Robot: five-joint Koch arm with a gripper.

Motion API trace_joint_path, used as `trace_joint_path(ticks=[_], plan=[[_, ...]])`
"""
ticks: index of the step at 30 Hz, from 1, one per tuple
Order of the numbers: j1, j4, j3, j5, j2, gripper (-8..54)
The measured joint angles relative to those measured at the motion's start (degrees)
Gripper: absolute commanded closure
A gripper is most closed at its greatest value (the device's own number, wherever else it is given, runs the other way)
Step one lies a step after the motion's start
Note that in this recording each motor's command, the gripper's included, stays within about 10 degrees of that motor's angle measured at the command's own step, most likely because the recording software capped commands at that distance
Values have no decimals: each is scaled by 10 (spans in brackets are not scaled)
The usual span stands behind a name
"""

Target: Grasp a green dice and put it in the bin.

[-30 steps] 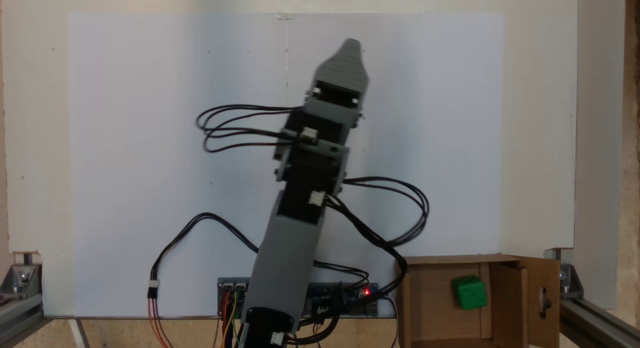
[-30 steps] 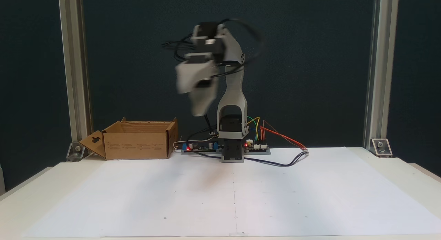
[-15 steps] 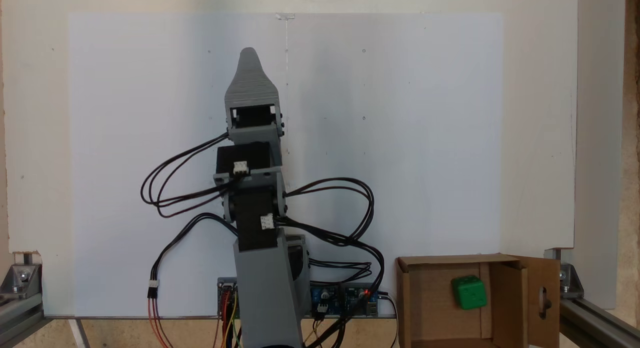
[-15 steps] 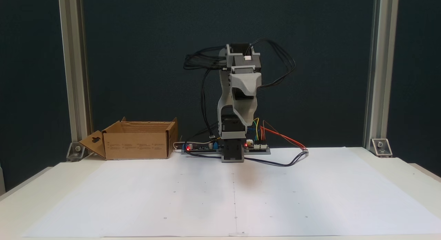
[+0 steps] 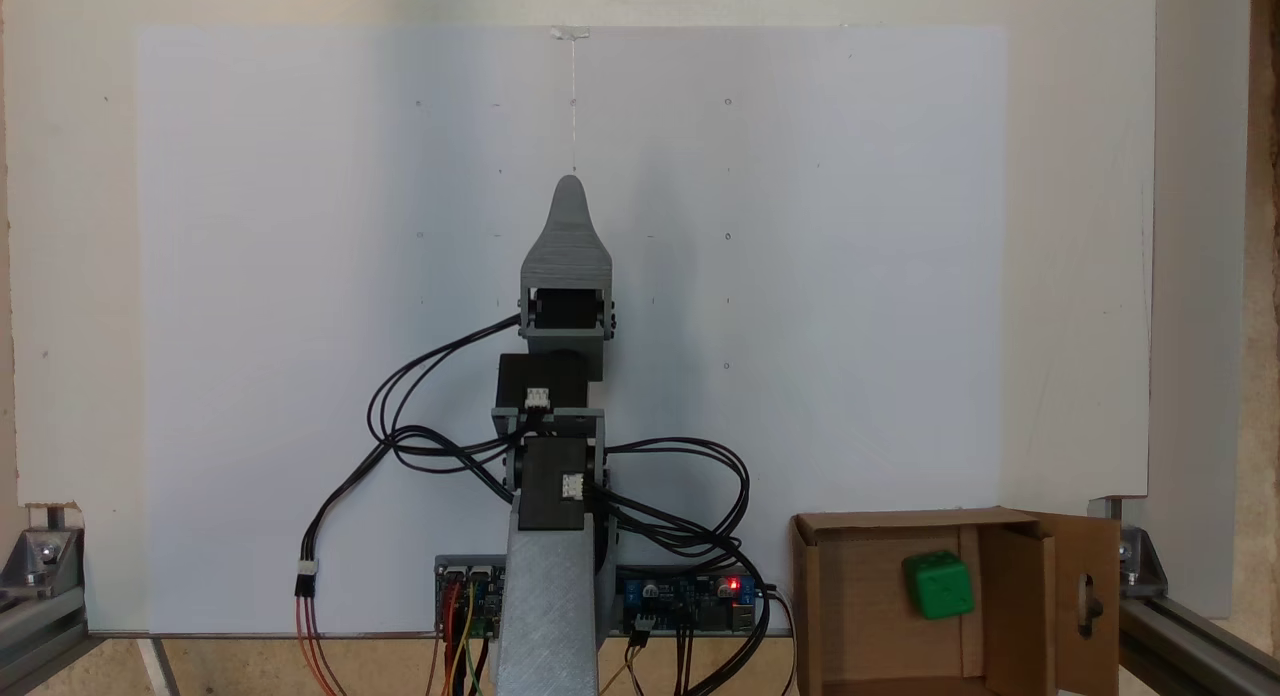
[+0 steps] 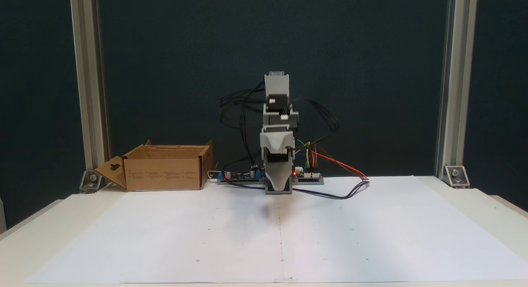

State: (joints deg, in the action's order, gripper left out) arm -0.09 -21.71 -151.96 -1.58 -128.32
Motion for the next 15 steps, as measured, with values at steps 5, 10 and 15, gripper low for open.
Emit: trace_joint_path(ticks=[5, 10, 15], plan=[[1, -120, -60, 0, -11, 5], [1, -240, -91, 0, -11, 9], [1, -355, -160, 2, -11, 13]])
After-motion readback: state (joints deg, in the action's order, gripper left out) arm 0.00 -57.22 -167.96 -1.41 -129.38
